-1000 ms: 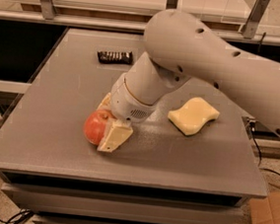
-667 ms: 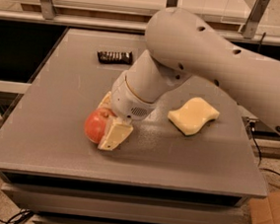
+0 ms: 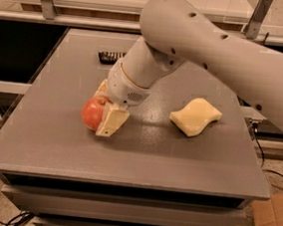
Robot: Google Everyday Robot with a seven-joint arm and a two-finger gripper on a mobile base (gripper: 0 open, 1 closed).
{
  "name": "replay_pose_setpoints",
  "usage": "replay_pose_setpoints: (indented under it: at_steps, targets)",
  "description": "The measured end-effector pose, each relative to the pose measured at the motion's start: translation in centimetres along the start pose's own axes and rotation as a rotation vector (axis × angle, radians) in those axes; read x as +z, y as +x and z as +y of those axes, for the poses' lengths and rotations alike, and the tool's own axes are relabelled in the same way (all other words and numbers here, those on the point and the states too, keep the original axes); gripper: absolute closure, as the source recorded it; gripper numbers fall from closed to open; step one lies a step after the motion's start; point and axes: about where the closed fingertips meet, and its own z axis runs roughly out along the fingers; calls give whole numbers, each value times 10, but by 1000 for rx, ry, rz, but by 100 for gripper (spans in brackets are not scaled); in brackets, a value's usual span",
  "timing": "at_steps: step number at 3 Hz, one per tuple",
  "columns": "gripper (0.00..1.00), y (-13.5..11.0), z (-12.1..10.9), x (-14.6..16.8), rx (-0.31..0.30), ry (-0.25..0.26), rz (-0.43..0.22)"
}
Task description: Move apple near rxbar chocolate
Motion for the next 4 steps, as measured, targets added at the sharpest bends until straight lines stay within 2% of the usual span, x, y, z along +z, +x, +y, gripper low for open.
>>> replay_pose_setpoints:
  at_steps: [1, 2, 3, 4]
  targets:
    - [100, 5, -63, 5, -20, 58, -20]
    - [100, 5, -63, 5, -20, 57, -20]
    - [100, 7, -68, 2, -6, 92, -8]
    - [100, 13, -83, 0, 14, 132, 5]
